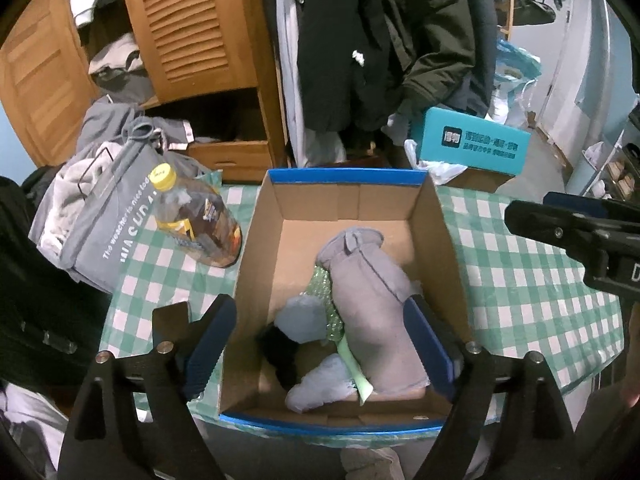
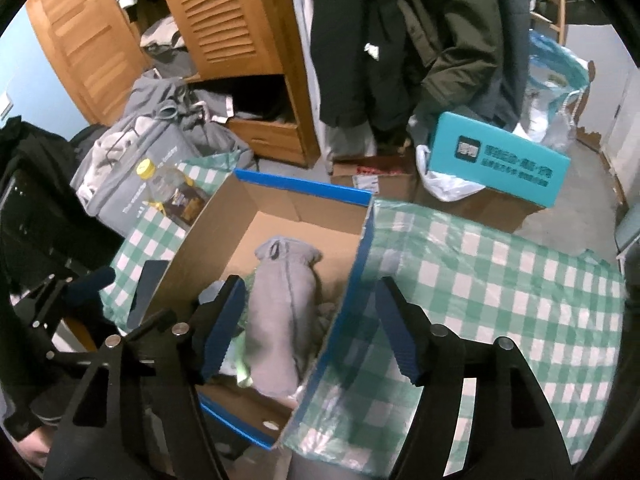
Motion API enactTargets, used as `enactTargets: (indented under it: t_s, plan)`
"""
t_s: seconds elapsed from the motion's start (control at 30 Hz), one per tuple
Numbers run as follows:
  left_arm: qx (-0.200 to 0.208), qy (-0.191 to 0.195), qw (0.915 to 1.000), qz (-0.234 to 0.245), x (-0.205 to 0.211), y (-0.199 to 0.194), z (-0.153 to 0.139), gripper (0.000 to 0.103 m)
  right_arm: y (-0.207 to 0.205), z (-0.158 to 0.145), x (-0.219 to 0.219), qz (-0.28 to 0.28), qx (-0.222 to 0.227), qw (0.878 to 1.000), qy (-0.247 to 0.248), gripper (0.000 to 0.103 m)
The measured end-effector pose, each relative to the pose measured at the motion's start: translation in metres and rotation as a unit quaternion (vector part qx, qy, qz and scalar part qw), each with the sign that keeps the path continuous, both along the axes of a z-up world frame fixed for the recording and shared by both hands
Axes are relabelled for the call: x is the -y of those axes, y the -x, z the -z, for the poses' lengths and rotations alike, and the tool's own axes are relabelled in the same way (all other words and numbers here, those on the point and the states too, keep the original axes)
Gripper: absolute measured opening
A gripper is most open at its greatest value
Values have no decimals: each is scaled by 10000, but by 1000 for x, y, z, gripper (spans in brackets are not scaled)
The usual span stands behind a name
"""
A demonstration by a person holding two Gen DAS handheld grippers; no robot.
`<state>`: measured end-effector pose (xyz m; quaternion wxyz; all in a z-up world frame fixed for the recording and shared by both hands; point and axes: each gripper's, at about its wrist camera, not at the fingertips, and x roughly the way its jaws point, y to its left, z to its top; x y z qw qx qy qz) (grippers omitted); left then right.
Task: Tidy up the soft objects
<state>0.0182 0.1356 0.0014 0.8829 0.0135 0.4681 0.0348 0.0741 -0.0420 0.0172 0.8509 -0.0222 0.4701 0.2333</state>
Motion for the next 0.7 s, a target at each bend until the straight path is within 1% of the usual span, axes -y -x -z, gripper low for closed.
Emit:
enactTargets:
  t_s: [0.1,0.17,0.3,0.33,0.53,0.7]
  plan:
    - [36,-11,10000,57,6,3,-5,88,7,-4,8,4,55,10000,55,70]
    - [40,-37,9999,110,12,4,-7,93,12,-7,13,5,78,9999,91,70]
    - [82,-67,9998,172,20,8,-12,99,21,-12,23,7,119,9998,155,70]
    - [106,-68,9998,175,21,9,-14,102,24,-13,26,13,137,9998,168,71]
    - [166,-112,9997,169,27,13,-22,102,34,-19,37,47,233,9997,94,71]
    - [171,-96,9997,158,29,13,-24,102,37,-18,48,89,223,9997,69,71]
